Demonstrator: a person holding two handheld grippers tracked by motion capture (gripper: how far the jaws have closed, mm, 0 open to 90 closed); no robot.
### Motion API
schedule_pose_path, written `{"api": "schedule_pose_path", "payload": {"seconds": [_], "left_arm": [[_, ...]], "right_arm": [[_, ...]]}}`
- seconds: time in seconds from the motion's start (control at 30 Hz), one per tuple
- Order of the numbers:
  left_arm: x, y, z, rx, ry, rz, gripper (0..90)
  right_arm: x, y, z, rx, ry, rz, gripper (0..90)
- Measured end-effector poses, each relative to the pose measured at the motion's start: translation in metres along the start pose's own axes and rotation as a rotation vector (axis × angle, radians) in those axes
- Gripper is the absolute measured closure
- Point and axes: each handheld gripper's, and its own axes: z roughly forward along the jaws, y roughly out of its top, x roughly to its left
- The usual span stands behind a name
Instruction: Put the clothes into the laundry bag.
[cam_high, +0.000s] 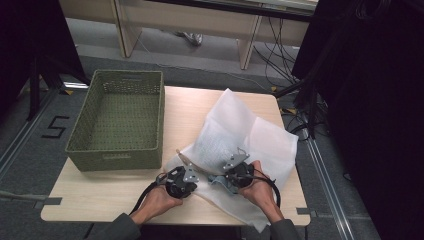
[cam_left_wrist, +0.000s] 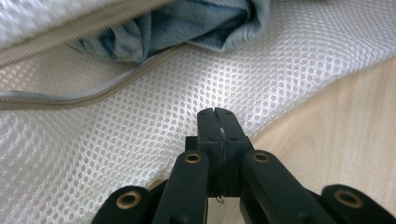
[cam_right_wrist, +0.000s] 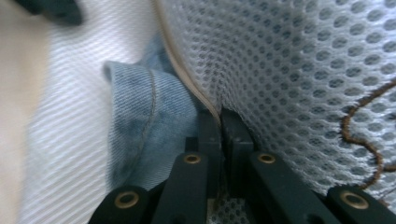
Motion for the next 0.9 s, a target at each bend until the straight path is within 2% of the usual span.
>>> {"api": "schedule_pose_path", "payload": {"seconds": [0.07, 0.13, 0.17, 0.2, 0.23, 0.3, 0.33, 0.37, 0.5, 0.57, 0.6, 0.63, 0.67, 0.7, 0.77, 0.8, 0.83, 0.87, 0.9], "left_arm": [[0.000, 0.000, 0.000, 0.001, -0.014, -0.002, 89.0], [-0.001, -0.001, 0.000, 0.002, -0.013, -0.014, 89.1], [-0.001, -0.001, 0.000, -0.002, -0.008, -0.011, 89.0], [-0.001, -0.001, 0.000, -0.005, -0.021, -0.017, 89.0], [0.000, -0.001, 0.000, 0.007, -0.020, -0.018, 89.0], [-0.001, -0.002, 0.000, 0.001, -0.007, -0.022, 89.0], [-0.001, -0.001, -0.001, -0.001, 0.002, 0.013, 89.0], [-0.003, -0.002, -0.001, -0.001, -0.001, -0.013, 89.0], [-0.002, -0.002, 0.000, -0.006, 0.001, -0.008, 89.0], [-0.002, -0.002, 0.000, -0.006, -0.010, -0.026, 89.0], [-0.002, -0.002, -0.001, -0.009, -0.009, -0.007, 89.0], [-0.002, -0.001, 0.000, -0.010, -0.001, -0.001, 89.0], [-0.001, -0.001, -0.001, -0.006, 0.000, 0.010, 88.9], [-0.003, -0.001, 0.000, -0.003, -0.003, -0.021, 89.0], [-0.003, -0.001, -0.001, -0.006, 0.036, -0.006, 89.0], [-0.003, -0.001, -0.001, -0.005, 0.010, -0.013, 89.0], [-0.003, -0.001, 0.000, -0.003, 0.003, -0.018, 88.9], [-0.002, 0.000, -0.001, -0.003, 0.007, 0.000, 88.9], [-0.002, 0.000, -0.001, -0.002, 0.007, -0.003, 88.9]], "right_arm": [[-0.010, 0.002, 0.002, 0.002, -0.037, -0.018, 88.5], [-0.018, 0.004, 0.003, 0.012, -0.080, 0.013, 88.5], [-0.024, 0.004, 0.005, 0.015, -0.099, 0.011, 88.5], [-0.031, 0.004, 0.007, 0.010, -0.127, 0.010, 88.5], [-0.038, 0.004, 0.009, 0.009, -0.144, 0.008, 88.5], [-0.052, 0.004, 0.013, 0.021, -0.181, 0.040, 88.5], [-0.057, 0.005, 0.015, 0.025, -0.201, 0.052, 88.5], [-0.062, 0.005, 0.017, 0.027, -0.210, 0.058, 88.5], [-0.066, 0.005, 0.015, 0.005, -0.161, 0.073, 88.5], [-0.064, 0.004, 0.010, -0.007, -0.149, 0.074, 88.4], [-0.062, 0.004, 0.008, -0.013, -0.143, 0.081, 88.4], [-0.059, 0.003, 0.005, -0.026, -0.147, 0.085, 88.4], [-0.057, 0.003, 0.002, -0.035, -0.138, 0.065, 88.4], [-0.055, 0.004, -0.002, -0.044, -0.111, 0.077, 88.5], [-0.050, 0.005, -0.014, -0.080, -0.080, 0.064, 88.5], [-0.046, 0.007, -0.022, -0.086, -0.085, 0.059, 88.5], [-0.039, 0.008, -0.029, -0.111, -0.076, 0.063, 88.6], [-0.033, 0.011, -0.033, -0.138, -0.049, 0.047, 88.6], [-0.026, 0.013, -0.037, -0.139, -0.023, 0.027, 88.6]]}}
